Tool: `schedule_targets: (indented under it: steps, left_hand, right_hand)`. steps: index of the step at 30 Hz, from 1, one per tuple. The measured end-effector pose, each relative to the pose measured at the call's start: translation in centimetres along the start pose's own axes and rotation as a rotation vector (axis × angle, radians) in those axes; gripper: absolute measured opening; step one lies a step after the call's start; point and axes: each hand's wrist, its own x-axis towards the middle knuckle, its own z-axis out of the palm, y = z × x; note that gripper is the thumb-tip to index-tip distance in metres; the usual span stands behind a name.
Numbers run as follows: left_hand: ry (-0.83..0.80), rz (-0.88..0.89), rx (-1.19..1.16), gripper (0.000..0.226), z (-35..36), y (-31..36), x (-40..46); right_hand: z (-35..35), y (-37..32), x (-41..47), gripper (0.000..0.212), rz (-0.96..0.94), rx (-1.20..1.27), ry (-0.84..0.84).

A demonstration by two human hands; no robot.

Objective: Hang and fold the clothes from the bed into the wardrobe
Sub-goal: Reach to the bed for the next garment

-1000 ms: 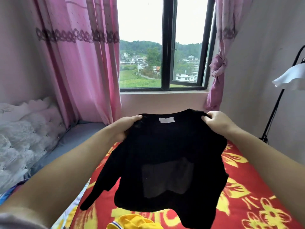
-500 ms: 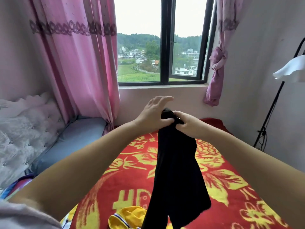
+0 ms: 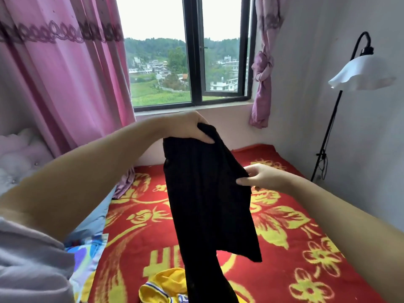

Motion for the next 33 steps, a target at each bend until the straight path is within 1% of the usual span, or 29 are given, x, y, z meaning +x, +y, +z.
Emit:
schedule_targets:
  steps: [1,2,4,5,8,11,14,15,18,19,21,22,24,25,26,28,29,30,31,32,33]
  left_hand:
    - [-0.014,-0.015,0.0,0.013,-0.7,0.2,-0.2]
    - [-0.03,-0.026,0.005,0.015,-1.3,0.5,-0.4]
    - [-0.051,-0.037,0.03,0.017,-1.9,1.0,-0.6]
    - [-0.054,-0.04,0.041,0.015,-2.1,1.2,-0.7]
    - [-0.029,-0.049,0.09,0.007,-2.6,1.6,-1.0]
    - [0.004,-0.079,0.121,0.011,-3.3,1.5,-1.5]
    - [0.044,-0.124,0.107,0.025,-3.7,1.1,-1.6]
    - [0.061,-0.141,0.11,0.026,-3.8,0.9,-1.5]
    - [0.116,-0.202,0.125,0.032,-4.2,0.5,-1.3]
    - [0.133,-0.222,0.117,0.035,-4.3,0.4,-1.3]
    - [0.166,-0.251,0.086,0.039,-4.4,0.1,-1.1]
    - [0.178,-0.26,0.071,0.038,-4.4,0.1,-1.0]
    - [0.189,-0.271,0.041,0.033,-4.2,0.1,-0.8]
    - [0.189,-0.272,0.032,0.031,-4.2,0.2,-0.6]
    - [0.186,-0.269,0.027,0.03,-4.2,0.3,-0.4]
    - [0.177,-0.26,0.024,0.031,-4.1,0.4,0.0]
    - [0.173,-0.256,0.024,0.032,-3.9,0.5,0.2]
    - [0.17,-0.253,0.026,0.031,-3.7,0.6,0.4]
    - [0.169,-0.248,0.026,0.029,-3.6,0.6,0.7]
    - [0.171,-0.243,0.025,0.027,-3.4,0.5,0.9]
    - [0.174,-0.238,0.026,0.025,-3.3,0.4,1.1]
  right_hand:
    - [0.1,0.7,-0.1,0.012,-0.003,-0.002,0.058]
    - [0.4,1.3,0.0,0.016,-0.018,0.01,0.131]
    - [1.1,1.9,0.4,0.032,-0.058,0.033,0.315]
    - [1.6,2.0,0.7,0.034,-0.084,0.041,0.4]
    - [3.3,1.6,1.8,0.019,-0.156,0.09,0.58]
    - [4.9,1.3,2.6,0.017,-0.166,0.176,0.656]
    - [6.3,1.1,3.0,0.015,-0.23,0.209,0.668]
    - [6.7,1.1,3.0,0.017,-0.286,0.16,0.677]
    - [7.6,1.8,2.5,0.04,-0.509,-0.111,0.7]
    - [7.9,2.1,2.4,0.042,-0.567,-0.194,0.695]
    - [8.7,2.6,2.2,0.037,-0.62,-0.29,0.682]
    - [9.1,2.7,2.3,0.032,-0.622,-0.3,0.677]
    - [9.9,2.7,2.4,0.024,-0.598,-0.237,0.664]
    - [10.3,2.4,2.4,0.023,-0.55,-0.165,0.644]
    - [10.5,1.9,2.4,0.026,-0.471,-0.077,0.598]
    - [10.9,0.8,2.7,0.041,-0.303,0.065,0.43]
    - [11.3,0.3,3.0,0.041,-0.253,0.099,0.351]
    - [11.7,-0.1,3.4,0.035,-0.225,0.11,0.318]
    - [12.1,-0.3,3.9,0.026,-0.204,0.11,0.334]
    - [12.1,-0.3,4.4,0.025,-0.181,0.099,0.383]
    - [12.0,-0.1,4.7,0.03,-0.156,0.096,0.446]
